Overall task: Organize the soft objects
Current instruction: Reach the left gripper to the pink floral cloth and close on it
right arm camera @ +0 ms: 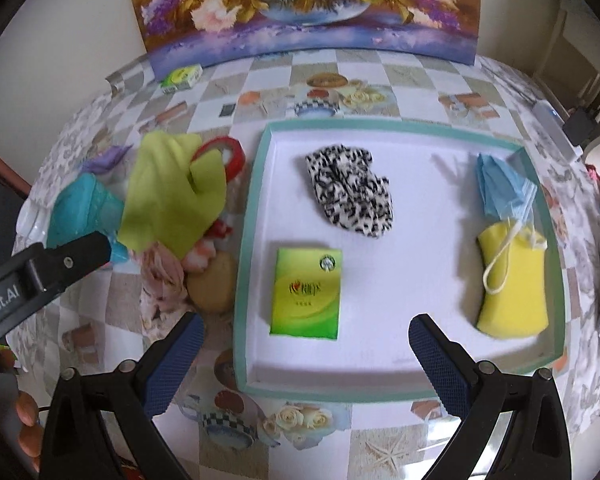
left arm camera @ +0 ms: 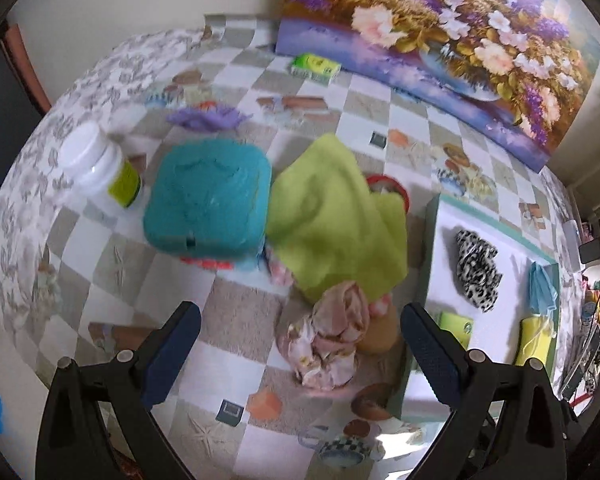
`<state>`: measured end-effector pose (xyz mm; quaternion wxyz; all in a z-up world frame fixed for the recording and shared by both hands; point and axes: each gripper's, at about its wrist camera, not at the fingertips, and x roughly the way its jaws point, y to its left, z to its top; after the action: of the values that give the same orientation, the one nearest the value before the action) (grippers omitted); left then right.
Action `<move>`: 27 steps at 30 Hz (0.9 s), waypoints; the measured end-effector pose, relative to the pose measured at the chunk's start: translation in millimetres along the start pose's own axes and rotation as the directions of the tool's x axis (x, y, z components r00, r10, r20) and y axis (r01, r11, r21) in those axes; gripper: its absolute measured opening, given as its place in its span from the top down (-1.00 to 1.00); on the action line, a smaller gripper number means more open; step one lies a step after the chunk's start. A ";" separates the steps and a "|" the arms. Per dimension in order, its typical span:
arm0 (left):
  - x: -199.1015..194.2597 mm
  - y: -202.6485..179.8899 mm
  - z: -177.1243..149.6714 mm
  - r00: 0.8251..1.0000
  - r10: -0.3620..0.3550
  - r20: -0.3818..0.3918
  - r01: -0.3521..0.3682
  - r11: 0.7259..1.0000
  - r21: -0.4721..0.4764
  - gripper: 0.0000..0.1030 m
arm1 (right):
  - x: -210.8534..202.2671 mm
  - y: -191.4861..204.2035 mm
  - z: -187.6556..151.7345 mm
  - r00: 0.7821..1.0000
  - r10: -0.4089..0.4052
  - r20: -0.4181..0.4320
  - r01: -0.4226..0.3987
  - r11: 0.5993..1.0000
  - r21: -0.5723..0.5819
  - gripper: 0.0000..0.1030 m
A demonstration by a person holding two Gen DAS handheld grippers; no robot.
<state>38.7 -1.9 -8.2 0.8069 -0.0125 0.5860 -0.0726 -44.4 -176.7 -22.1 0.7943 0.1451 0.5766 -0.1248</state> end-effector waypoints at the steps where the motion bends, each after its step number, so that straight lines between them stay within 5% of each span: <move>1: 1.2 1.0 -1.8 1.000 0.005 -0.004 -0.005 1.000 0.000 -0.94 | 0.5 -0.9 -1.6 1.000 -0.001 -0.003 0.001 1.000 0.002 -1.00; 11: 20.6 13.5 -6.6 0.995 -0.083 -0.055 0.077 0.992 -0.101 -0.94 | 4.5 -2.2 -9.0 1.000 0.003 -0.030 -0.003 1.000 0.007 -1.00; 27: 67.3 -2.3 -13.8 0.979 0.018 -0.202 -0.026 0.999 -0.037 -0.94 | 14.3 -12.9 -5.5 0.998 -0.021 -0.058 0.022 1.000 0.016 -1.00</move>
<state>45.7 -12.2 -75.8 0.7436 -0.0144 0.6664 -0.0531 -49.7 -187.0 -38.5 0.7745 0.1489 0.6000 -0.1337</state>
